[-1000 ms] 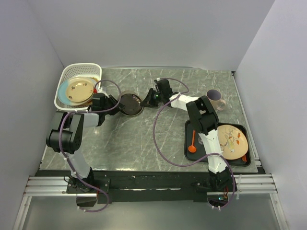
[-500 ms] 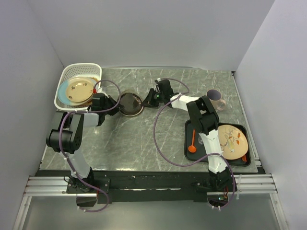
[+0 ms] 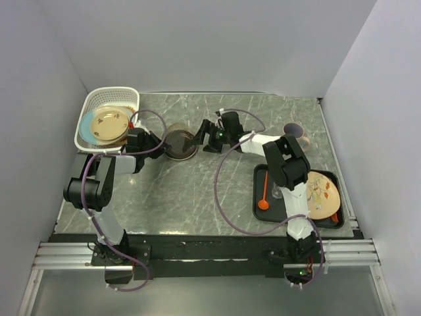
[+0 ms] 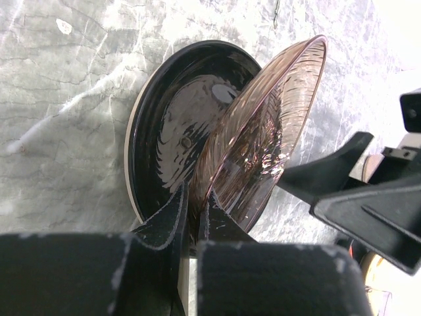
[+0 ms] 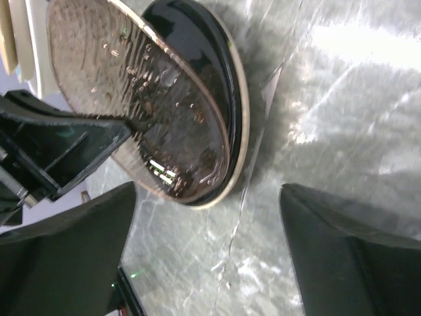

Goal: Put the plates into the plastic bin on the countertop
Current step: Pick up the plate at the center of the board, then place the plate in the plastic bin.

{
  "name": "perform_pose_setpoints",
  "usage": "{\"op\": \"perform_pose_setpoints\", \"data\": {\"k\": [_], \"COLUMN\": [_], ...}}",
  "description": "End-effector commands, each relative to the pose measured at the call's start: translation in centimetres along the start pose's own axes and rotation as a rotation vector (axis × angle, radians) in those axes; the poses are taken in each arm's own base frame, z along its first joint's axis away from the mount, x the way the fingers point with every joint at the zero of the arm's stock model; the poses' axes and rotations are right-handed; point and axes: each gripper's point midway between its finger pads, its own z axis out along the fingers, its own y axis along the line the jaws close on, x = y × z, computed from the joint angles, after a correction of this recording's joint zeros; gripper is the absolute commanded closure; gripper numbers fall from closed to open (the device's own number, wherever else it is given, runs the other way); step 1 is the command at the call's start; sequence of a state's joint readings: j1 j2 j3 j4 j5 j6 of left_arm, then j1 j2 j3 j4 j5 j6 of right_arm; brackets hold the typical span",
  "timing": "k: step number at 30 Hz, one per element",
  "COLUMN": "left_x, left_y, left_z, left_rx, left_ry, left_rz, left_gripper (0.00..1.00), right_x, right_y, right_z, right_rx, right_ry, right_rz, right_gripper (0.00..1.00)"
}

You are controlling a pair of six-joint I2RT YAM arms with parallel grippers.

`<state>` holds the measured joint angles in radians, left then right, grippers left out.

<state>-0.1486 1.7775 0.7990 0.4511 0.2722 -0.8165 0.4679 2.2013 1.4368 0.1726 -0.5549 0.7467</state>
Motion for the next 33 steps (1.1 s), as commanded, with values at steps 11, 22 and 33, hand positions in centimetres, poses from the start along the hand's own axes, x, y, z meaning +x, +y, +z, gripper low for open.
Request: {"op": "perform_pose_setpoints", "data": {"k": [11,22,33], "left_x": [-1.5,-4.4,-9.5], "left_y": [-3.4,-6.2,-7.2], "left_z": [-1.0,-3.8,-8.6], "left_rx": [0.116,0.106,0.056], "left_ry": [-0.04,-0.102,-0.213], "left_rz": [0.027,0.073,0.102], "left_gripper": [0.99,0.99,0.99], "right_x": [0.1,0.3,0.8], "right_y": [1.4,2.5,2.9], "right_z": [-5.3,-7.5,-6.1], "right_rx": [0.028,0.028,0.009], "right_ry": [-0.114,-0.144,-0.087], "right_rz": [-0.066,-0.081,-0.067], "right_gripper": [0.0,0.0,0.0]}}
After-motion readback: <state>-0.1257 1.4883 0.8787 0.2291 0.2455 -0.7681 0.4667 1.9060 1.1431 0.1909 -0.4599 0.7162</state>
